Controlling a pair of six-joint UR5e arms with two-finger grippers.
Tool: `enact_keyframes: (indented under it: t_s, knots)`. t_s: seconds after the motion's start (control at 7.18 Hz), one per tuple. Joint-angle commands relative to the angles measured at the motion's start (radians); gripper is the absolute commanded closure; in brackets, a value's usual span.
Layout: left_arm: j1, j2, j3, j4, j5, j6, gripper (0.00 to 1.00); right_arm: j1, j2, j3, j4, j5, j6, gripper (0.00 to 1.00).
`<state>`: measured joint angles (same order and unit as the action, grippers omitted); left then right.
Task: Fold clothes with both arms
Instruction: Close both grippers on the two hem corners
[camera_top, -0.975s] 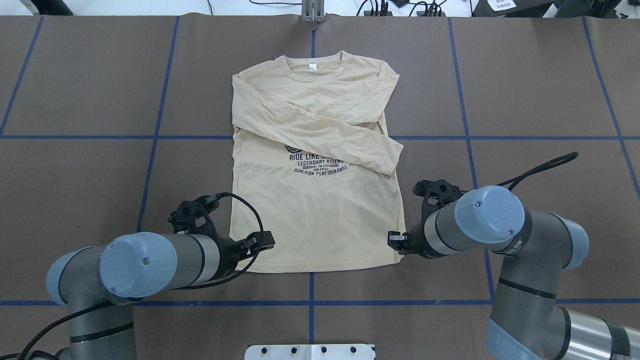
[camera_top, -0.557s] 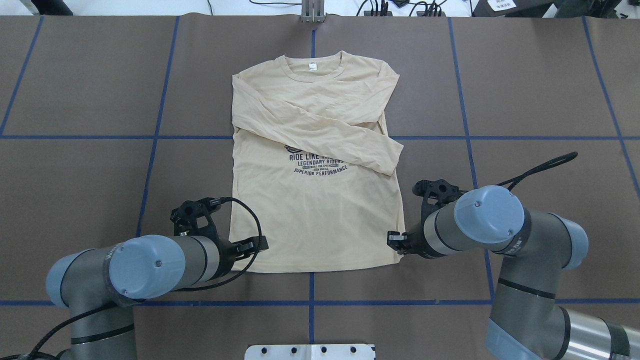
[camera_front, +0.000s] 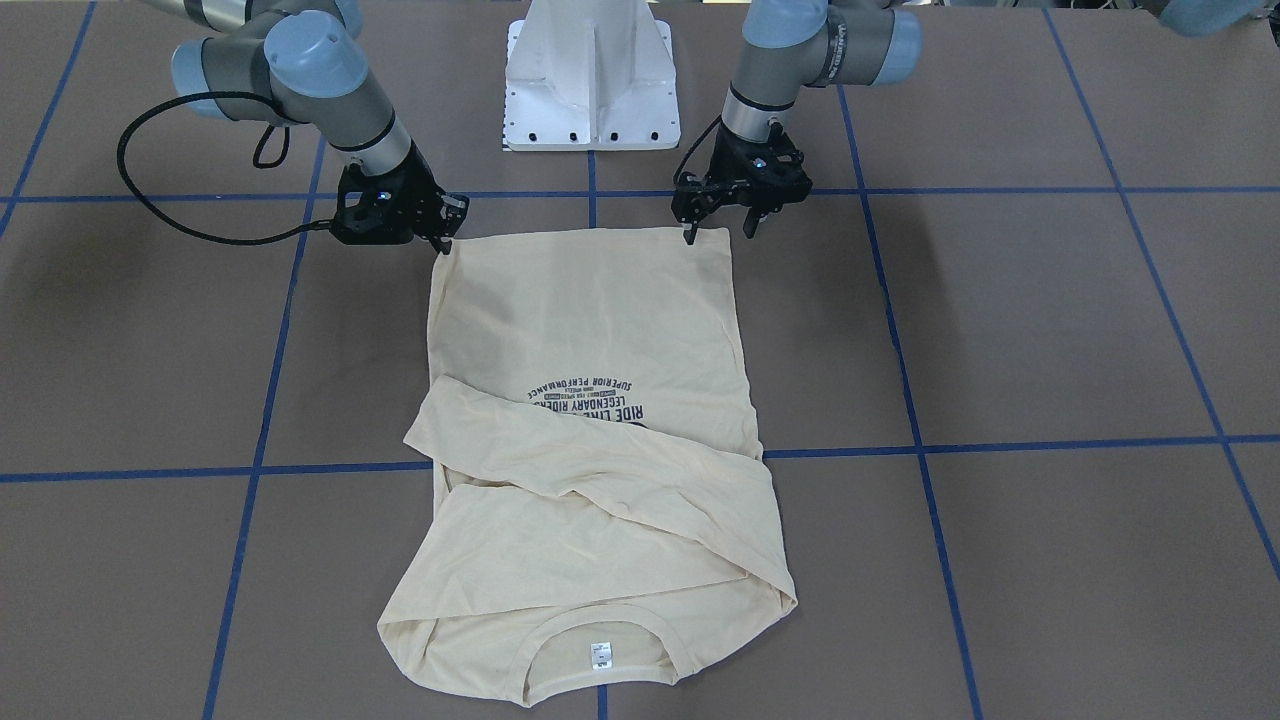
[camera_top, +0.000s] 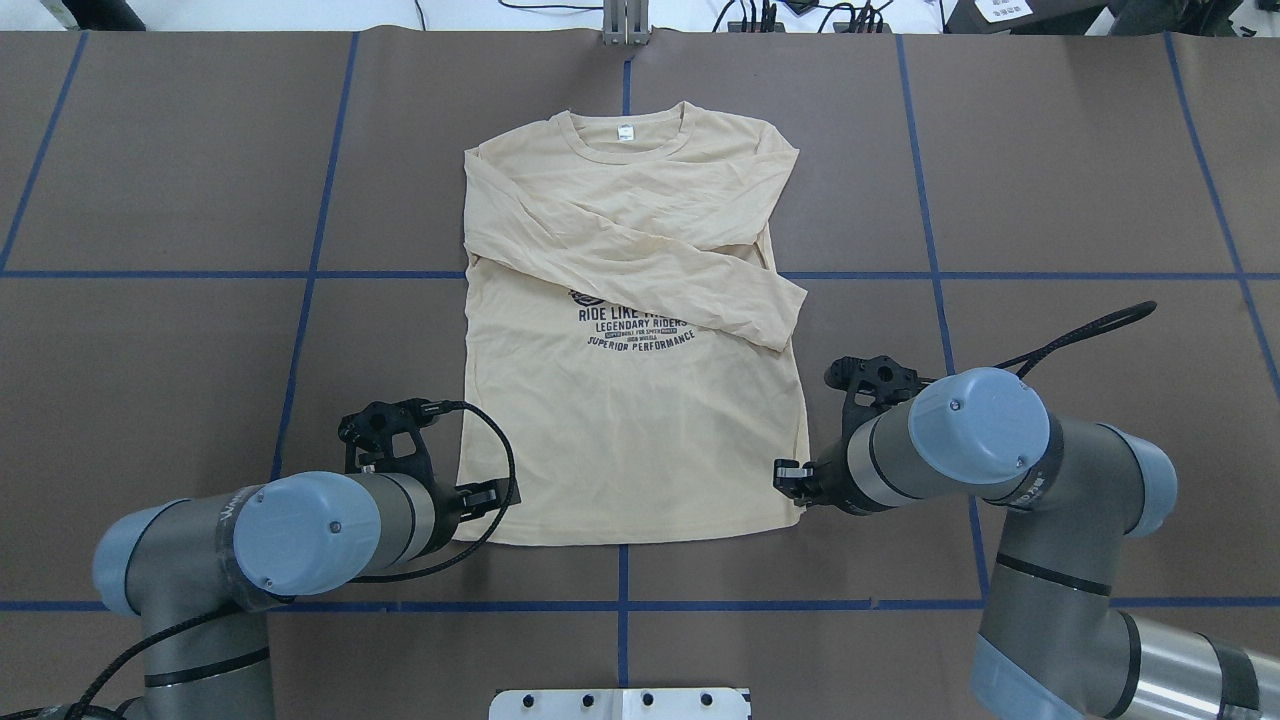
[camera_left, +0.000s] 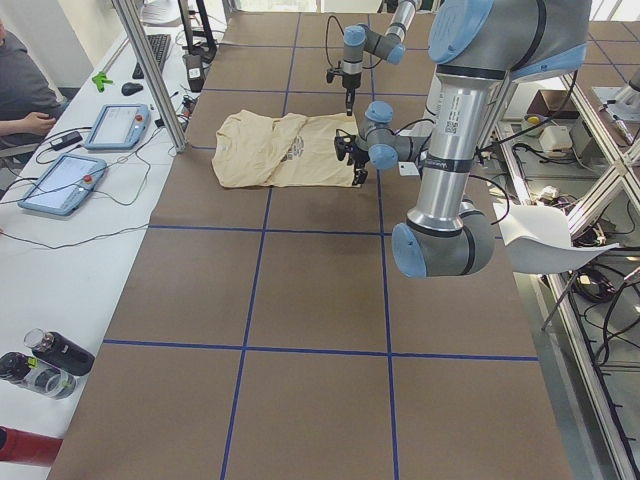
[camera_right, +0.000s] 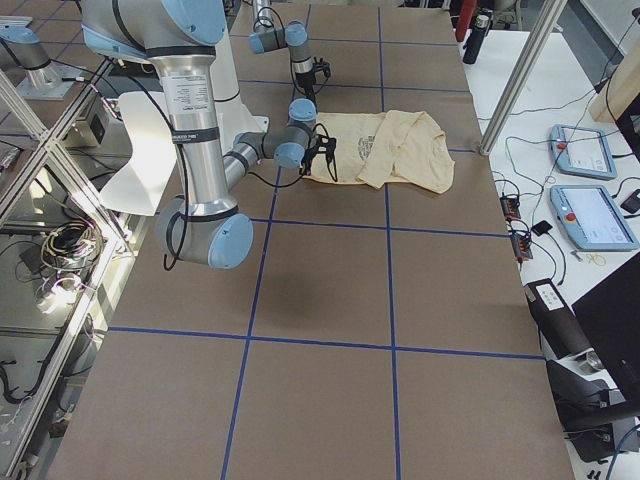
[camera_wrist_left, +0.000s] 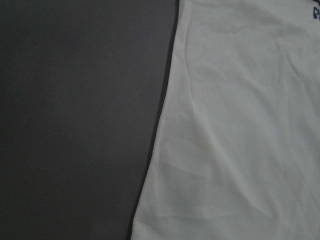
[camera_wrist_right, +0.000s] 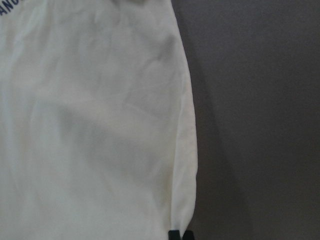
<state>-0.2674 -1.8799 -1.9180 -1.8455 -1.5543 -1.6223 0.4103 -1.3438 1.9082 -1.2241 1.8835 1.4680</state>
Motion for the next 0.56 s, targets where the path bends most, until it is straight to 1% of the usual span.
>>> enact_keyframes:
  t_s: [0.0,0.42]
  knots:
    - [0.004,-0.002,0.013,0.003,0.0,0.002,0.1,0.002,0.0,0.002,0.0,0.0,0.0,1.0]
    - [0.008,-0.008,0.031,0.006,0.0,0.002,0.15,0.008,0.0,0.002,0.0,0.003,0.0,1.0]
